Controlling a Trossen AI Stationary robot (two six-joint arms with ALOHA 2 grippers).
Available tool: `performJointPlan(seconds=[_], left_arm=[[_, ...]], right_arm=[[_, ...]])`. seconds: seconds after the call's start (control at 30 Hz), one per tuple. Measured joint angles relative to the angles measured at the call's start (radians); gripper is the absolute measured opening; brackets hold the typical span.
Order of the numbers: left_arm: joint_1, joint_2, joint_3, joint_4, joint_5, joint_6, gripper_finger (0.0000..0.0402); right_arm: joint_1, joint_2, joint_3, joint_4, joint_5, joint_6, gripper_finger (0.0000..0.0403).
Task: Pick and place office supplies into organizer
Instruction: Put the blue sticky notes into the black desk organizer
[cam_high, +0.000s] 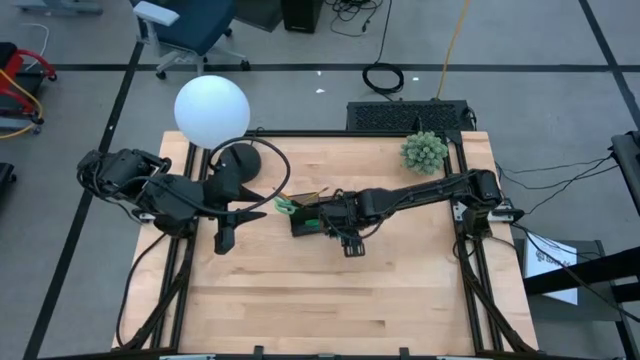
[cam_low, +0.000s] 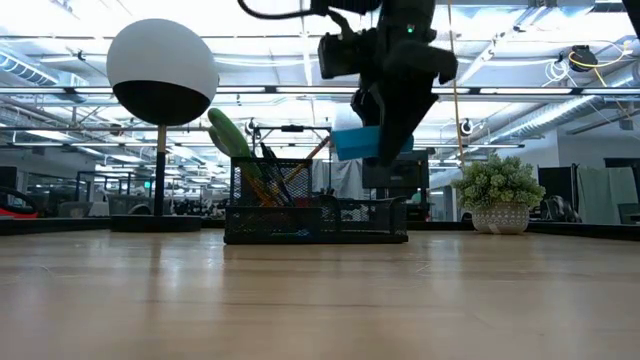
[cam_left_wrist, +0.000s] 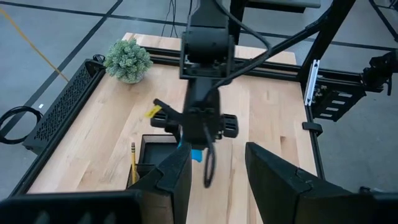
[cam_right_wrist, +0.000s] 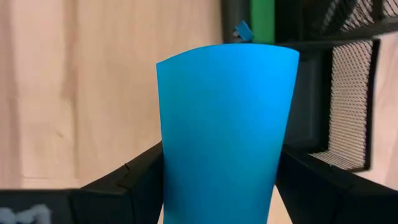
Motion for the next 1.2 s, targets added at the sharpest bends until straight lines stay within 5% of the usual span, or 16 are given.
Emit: performJointPlan(seconds=[1.2], left_arm=[[0.0, 0.0, 0.0, 0.0, 0.0, 0.0, 0.0145]], right_arm=[[-0.202, 0.0, -0.002, 0.083, -0.077, -0.201, 0.0254]])
